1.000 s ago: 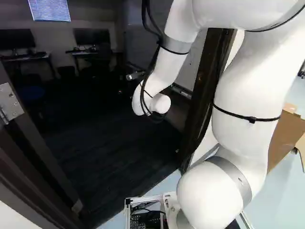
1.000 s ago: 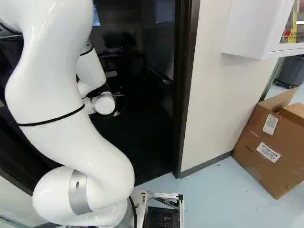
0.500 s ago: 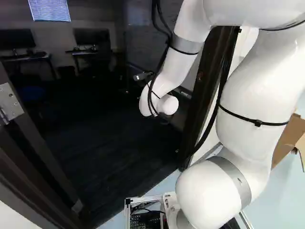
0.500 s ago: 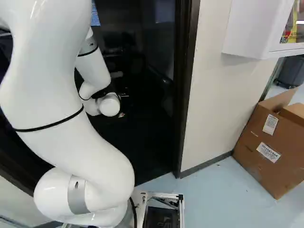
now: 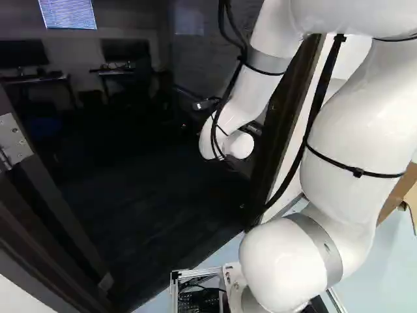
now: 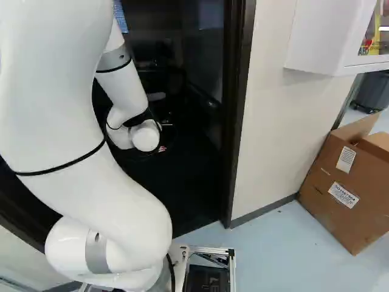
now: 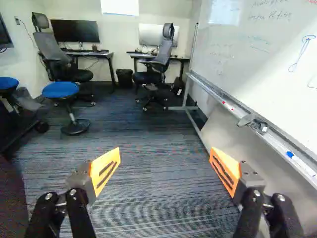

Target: Open the door and move inside

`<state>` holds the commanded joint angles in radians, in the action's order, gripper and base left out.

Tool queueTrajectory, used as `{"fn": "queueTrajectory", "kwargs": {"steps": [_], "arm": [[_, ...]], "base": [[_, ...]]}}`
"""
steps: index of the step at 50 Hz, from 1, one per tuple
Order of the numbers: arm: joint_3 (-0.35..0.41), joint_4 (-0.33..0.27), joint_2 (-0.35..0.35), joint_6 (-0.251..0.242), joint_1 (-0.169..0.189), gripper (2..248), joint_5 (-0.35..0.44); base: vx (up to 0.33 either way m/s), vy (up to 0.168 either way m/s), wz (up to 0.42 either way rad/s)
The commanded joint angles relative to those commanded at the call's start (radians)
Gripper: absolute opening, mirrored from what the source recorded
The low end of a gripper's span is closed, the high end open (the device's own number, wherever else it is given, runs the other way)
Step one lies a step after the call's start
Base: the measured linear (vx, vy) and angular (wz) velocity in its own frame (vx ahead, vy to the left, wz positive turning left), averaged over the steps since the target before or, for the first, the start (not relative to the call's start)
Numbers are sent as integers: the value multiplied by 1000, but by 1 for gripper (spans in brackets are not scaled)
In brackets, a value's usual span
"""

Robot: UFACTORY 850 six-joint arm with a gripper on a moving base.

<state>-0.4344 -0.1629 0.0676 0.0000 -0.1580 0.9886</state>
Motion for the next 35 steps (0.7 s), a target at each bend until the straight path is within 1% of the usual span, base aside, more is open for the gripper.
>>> {"fn": "queueTrajectory", "kwargs": {"steps": [10,29,35], "arm": [[7,0,-6,0,17,247,0],[7,0,-7,0,18,247,0],[7,0,-7,0,18,247,0]], "base": [[0,0,0],[0,0,0],[20,34,168]]}}
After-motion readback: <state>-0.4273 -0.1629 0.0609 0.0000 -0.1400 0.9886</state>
